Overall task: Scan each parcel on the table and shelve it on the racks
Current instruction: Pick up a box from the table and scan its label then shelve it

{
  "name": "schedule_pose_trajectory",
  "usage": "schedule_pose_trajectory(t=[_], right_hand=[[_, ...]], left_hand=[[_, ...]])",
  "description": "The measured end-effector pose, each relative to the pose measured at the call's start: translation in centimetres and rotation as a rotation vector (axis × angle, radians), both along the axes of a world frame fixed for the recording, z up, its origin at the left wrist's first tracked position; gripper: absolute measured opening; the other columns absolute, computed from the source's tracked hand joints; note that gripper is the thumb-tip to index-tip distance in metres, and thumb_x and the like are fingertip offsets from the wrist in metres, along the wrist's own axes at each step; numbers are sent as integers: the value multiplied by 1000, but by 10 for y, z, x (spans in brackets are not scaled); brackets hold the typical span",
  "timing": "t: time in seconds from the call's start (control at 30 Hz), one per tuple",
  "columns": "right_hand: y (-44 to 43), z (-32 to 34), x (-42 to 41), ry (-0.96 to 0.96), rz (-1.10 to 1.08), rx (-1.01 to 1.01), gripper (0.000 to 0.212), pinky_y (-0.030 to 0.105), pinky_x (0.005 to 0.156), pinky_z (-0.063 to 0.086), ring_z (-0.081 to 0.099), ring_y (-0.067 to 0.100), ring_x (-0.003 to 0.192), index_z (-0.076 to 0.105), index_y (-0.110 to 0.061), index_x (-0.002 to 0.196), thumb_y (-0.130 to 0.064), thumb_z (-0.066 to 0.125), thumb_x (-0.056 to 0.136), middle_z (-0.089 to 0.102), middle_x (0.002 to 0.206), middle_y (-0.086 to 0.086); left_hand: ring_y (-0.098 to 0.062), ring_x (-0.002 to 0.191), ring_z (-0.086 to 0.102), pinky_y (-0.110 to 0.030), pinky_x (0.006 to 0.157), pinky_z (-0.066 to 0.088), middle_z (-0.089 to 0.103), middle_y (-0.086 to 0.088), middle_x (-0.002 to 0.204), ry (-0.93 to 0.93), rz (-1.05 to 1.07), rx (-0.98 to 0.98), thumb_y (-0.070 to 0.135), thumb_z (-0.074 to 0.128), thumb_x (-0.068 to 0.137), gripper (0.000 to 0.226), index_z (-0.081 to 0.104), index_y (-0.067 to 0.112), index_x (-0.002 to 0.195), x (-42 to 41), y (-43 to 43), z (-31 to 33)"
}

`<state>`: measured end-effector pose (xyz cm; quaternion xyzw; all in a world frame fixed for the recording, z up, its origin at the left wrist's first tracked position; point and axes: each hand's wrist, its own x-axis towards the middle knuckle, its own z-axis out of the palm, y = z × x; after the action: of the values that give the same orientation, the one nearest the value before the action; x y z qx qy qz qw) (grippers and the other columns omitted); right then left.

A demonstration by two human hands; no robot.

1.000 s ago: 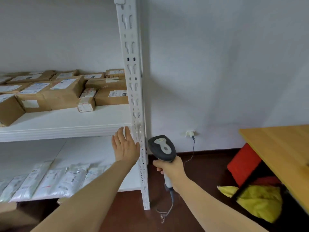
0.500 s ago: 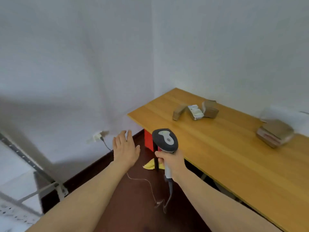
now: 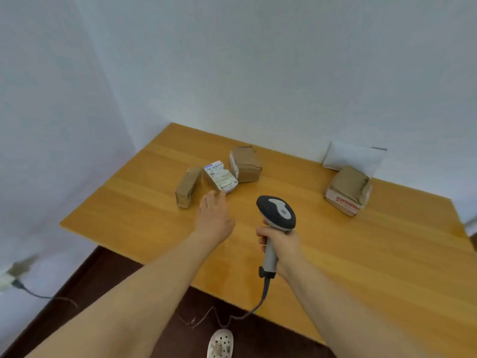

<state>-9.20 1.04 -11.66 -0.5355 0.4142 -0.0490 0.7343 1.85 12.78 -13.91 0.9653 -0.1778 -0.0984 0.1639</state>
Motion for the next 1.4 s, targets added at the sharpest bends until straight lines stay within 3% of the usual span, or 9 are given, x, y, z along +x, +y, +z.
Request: schedule_pose_trajectory(t=[0.17, 0.3, 0.5, 0.77, 0.93, 1.03, 1.1, 1.27, 1.4], right_hand=[[-40, -9, 56, 56, -117, 60, 13, 30, 52, 42, 52, 19, 57, 64, -3, 87, 7, 68, 80, 62, 75, 13], [-64, -24, 73, 110, -220, 103, 13, 31, 54, 40, 49, 19, 56, 63, -4, 83, 7, 66, 79, 59, 75, 14], [-84, -45, 86, 162, -298, 149, 12, 28, 51, 41, 48, 17, 53, 62, -4, 79, 7, 67, 79, 58, 66, 11], [-99, -60, 75, 166, -294, 180, 12, 28, 51, 42, 51, 17, 54, 64, -4, 79, 7, 67, 80, 62, 65, 8], [-110, -43, 64, 128, -263, 217, 7, 29, 52, 42, 52, 18, 54, 62, -4, 85, 3, 64, 85, 60, 69, 11], [-116, -31, 62, 66, -251, 237, 6, 30, 54, 44, 58, 20, 61, 63, -4, 92, -1, 65, 87, 64, 75, 12], [-116, -23, 61, 39, -253, 260, 5, 30, 55, 45, 61, 22, 65, 63, -5, 89, -5, 68, 87, 65, 77, 12], [-114, -8, 57, -22, -224, 337, 17, 34, 59, 50, 62, 24, 73, 65, -6, 97, -12, 73, 84, 67, 84, 11], [-108, 0, 52, -67, -195, 339, 22, 34, 59, 51, 64, 24, 73, 64, -5, 100, -7, 75, 81, 67, 85, 11]], left_hand=[[-37, 142, 13, -44, 112, 26, 14, -19, 154, 45, -77, -82, 28, 56, 95, 75, 9, 22, 153, 92, -70, -2], [-44, 144, 0, -55, 114, 19, -6, -25, 156, 54, -78, -9, 49, 58, 90, 88, -1, 34, 153, 140, -118, -17], [-43, 143, -17, -66, 112, 13, -27, -24, 153, 192, 88, 67, 76, 57, 74, 116, -11, 23, 153, 184, -169, -42], [-40, 141, 12, -51, 111, 22, 2, -28, 155, 335, 287, -59, 53, 66, 80, 111, -5, 9, 153, 182, -186, -39], [-36, 126, 38, -48, 102, 40, 35, -14, 140, 634, 315, -453, 59, 62, 66, 100, 23, 23, 150, 130, -168, -8], [-23, 80, 58, -31, 69, 49, 61, -7, 89, 937, 362, -842, 43, 53, 82, 38, 59, 13, 104, 92, -150, 18], [-22, 71, 56, -30, 66, 43, 65, -5, 67, 1110, 414, -1010, 32, 43, 93, 28, 61, 14, 82, 68, -139, 33], [-30, 89, 57, -36, 78, 43, 68, -13, 90, 1215, 476, -1220, 36, 41, 89, 36, 65, 11, 98, 29, -114, 40], [-25, 86, 50, -37, 79, 36, 61, -9, 87, 1164, 513, -1241, 29, 43, 85, 27, 61, 12, 95, 13, -96, 42]])
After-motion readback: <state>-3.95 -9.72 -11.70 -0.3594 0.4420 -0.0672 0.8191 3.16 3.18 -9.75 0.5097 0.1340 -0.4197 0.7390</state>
